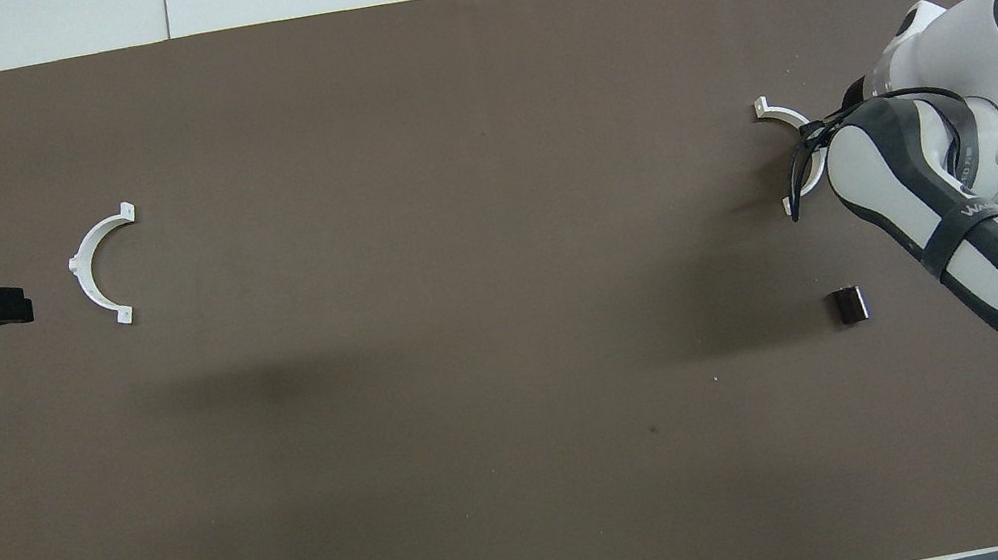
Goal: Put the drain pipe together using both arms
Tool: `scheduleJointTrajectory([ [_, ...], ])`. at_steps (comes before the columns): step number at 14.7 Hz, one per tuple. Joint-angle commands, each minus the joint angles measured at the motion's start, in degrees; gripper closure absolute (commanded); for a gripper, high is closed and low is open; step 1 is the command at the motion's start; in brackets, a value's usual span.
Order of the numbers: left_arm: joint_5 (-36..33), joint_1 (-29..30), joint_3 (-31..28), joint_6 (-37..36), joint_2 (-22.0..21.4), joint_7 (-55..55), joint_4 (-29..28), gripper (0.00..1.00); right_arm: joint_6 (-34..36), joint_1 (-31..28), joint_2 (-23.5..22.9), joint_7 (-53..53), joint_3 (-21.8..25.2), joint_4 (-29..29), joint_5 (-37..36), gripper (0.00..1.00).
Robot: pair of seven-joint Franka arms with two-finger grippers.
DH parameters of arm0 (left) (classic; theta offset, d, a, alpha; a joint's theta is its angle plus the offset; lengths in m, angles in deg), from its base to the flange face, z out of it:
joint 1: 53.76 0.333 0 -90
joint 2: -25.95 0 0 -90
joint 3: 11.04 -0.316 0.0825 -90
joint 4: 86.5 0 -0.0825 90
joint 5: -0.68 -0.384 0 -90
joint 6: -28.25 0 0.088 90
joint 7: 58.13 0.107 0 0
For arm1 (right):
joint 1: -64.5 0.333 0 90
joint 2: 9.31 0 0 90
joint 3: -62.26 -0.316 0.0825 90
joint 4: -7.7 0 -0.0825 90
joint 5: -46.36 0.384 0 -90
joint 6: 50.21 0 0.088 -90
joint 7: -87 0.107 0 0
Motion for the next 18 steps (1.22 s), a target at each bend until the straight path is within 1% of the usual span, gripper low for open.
scheduleJointTrajectory([
  [1, 0.2, 1.8, 0.0, 6.4, 3.1, 2.6, -2.4, 0.0, 2.5, -0.3, 0.2, -1.4, -0.6, -1.4, 0.8, 1.0],
  [2, 0.2, 1.8, 0.0, 9.7, 5.5, 2.6, -2.4, 0.0, 6.0, 0.1, 0.0, -0.6, -0.7, -5.1, 0.8, 1.0],
  [3, 0.2, 2.0, 0.0, 12.2, 7.3, 2.7, -2.3, 0.0, 11.1, 2.1, -1.4, 1.5, -1.2, -10.2, 0.8, 1.0],
  [5, 0.2, 2.5, 0.0, 16.6, 11.5, 2.8, -2.1, 0.0, 20.7, 8.4, -4.7, 11.1, -1.2, -21.4, -0.6, 1.0],
  [6, 0.2, 2.7, 0.0, 19.1, 13.0, 2.8, -2.1, 0.0, 21.6, 11.7, -5.5, 15.2, -1.2, -23.3, -0.8, 1.0],
  [7, 0.1, 2.6, 0.0, 21.2, 14.7, 2.9, -2.1, 0.0, 20.4, 15.7, -5.7, 18.6, -1.3, -23.5, -0.8, 1.0],
  [8, 0.1, 2.7, 0.0, 23.2, 16.3, 3.3, -2.1, 0.01, 17.0, 19.8, -5.8, 21.9, -1.2, -23.5, -0.9, 1.0],
  [9, 0.1, 2.6, 0.0, 25.0, 17.9, 4.2, -2.1, 0.01, 14.9, 24.2, -6.6, 26.1, -1.1, -23.6, -1.4, 1.0],
  [10, 0.1, 2.5, 0.0, 26.5, 19.6, 4.9, -1.7, 0.01, 13.9, 26.5, -7.7, 30.4, -1.2, -23.7, -1.8, 1.0],
  [11, 0.1, 2.5, 0.0, 27.9, 21.3, 5.5, -0.9, 0.01, 12.5, 27.6, -8.4, 33.6, -1.2, -23.7, -2.1, 1.0],
  [14, 0.1, 2.8, 0.0, 32.4, 25.4, 8.4, -0.4, 0.01, 10.8, 28.7, -9.1, 34.0, -1.6, -22.8, -1.5, 1.0],
  [16, 0.0, 4.2, 0.1, 33.9, 26.5, 10.3, -0.4, 0.03, 8.8, 31.0, -9.8, 34.1, -1.6, -21.7, -2.5, 1.0],
  [17, 0.1, 4.3, 0.1, 34.0, 26.7, 12.5, -0.4, 0.07, 8.7, 30.9, -10.5, 34.1, -1.6, -21.7, -3.1, 1.0],
  [18, 0.1, 4.2, 0.1, 33.9, 26.8, 15.5, -0.4, 0.09, 8.0, 31.1, -10.9, 34.1, -1.6, -21.7, -3.3, 1.0],
])
